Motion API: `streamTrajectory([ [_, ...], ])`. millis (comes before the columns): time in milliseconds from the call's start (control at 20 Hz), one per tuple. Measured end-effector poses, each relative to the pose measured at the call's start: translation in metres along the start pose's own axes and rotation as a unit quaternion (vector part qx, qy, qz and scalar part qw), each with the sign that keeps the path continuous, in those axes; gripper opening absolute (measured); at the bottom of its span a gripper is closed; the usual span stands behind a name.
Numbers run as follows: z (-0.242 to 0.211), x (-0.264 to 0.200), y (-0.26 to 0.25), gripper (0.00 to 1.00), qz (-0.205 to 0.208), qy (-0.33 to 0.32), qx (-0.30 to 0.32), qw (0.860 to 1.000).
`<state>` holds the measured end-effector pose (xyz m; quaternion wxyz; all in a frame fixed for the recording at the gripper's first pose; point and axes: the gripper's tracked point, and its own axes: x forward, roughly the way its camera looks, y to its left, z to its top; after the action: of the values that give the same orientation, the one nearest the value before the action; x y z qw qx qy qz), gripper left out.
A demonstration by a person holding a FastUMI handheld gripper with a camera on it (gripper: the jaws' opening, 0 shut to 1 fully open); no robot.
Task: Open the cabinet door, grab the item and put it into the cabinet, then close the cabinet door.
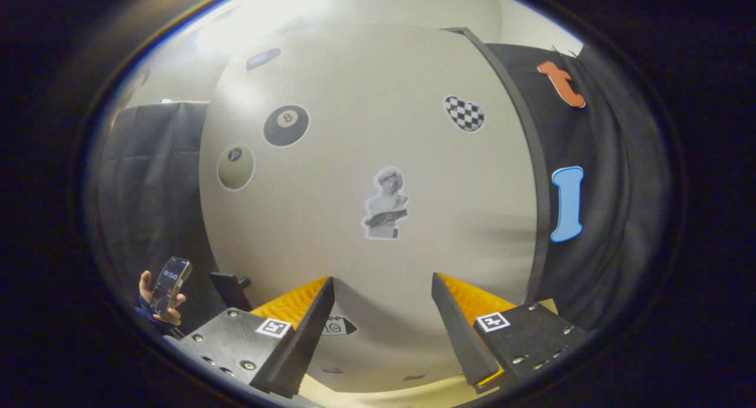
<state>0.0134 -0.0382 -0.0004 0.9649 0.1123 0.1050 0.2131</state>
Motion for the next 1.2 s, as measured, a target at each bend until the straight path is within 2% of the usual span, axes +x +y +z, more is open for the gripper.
streamTrajectory([
  [50, 0.000, 0.001, 0.005, 0.98, 0.009, -0.001, 0.001, 1.000],
  [400, 0.001, 0.010, 0.001, 0.98, -0.017, -0.007, 0.016, 1.000],
  [700, -0.001, 0.010, -0.001, 0.97, -0.057, -0.012, -0.026, 0.998],
  [1200, -0.005, 0.012, 0.001, 0.97, -0.081, -0.013, -0.044, 0.996],
])
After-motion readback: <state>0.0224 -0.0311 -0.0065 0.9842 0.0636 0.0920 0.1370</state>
